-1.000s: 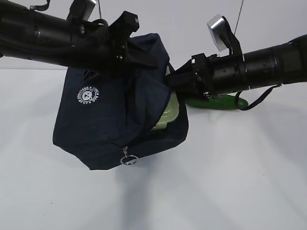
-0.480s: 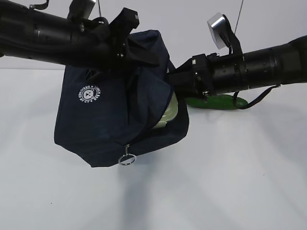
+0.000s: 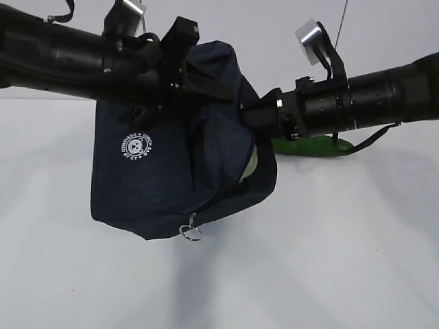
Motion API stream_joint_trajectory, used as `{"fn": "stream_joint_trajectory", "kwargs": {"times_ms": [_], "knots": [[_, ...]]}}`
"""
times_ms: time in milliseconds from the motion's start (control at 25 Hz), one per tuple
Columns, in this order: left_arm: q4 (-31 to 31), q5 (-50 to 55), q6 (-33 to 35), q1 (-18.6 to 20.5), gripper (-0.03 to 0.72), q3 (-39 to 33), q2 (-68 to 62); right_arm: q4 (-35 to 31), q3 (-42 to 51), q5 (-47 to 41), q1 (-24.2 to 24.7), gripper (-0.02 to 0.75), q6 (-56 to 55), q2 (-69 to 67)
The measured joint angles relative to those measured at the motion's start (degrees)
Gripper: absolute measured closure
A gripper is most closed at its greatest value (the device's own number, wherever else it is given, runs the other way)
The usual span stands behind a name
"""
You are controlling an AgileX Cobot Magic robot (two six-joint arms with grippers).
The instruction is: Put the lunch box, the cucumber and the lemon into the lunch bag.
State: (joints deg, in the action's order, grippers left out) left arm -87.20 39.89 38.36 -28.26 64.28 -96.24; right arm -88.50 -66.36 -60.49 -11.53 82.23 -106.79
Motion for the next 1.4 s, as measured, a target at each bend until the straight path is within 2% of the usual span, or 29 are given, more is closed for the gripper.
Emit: {"fn": "stream_joint_trajectory", "kwargs": {"times_ms": [280,720,1400], "knots": [[0.0,3.19,0.0,2.28,0.678,0.0,-0.09,-0.71,0.0,0.0,0.0,0.381,3.18,0.0],[0.11,3.7,0.0,2.55,0.678,0.0,-0.2,-2.6,0.0,0.0,0.0,0.381,3.98,0.0],[-1.7,7.18,-0.72,2.8,0.678,0.0,-2.95,-1.23,0.09,1.01,0.0,0.381,3.74,-0.12]]}}
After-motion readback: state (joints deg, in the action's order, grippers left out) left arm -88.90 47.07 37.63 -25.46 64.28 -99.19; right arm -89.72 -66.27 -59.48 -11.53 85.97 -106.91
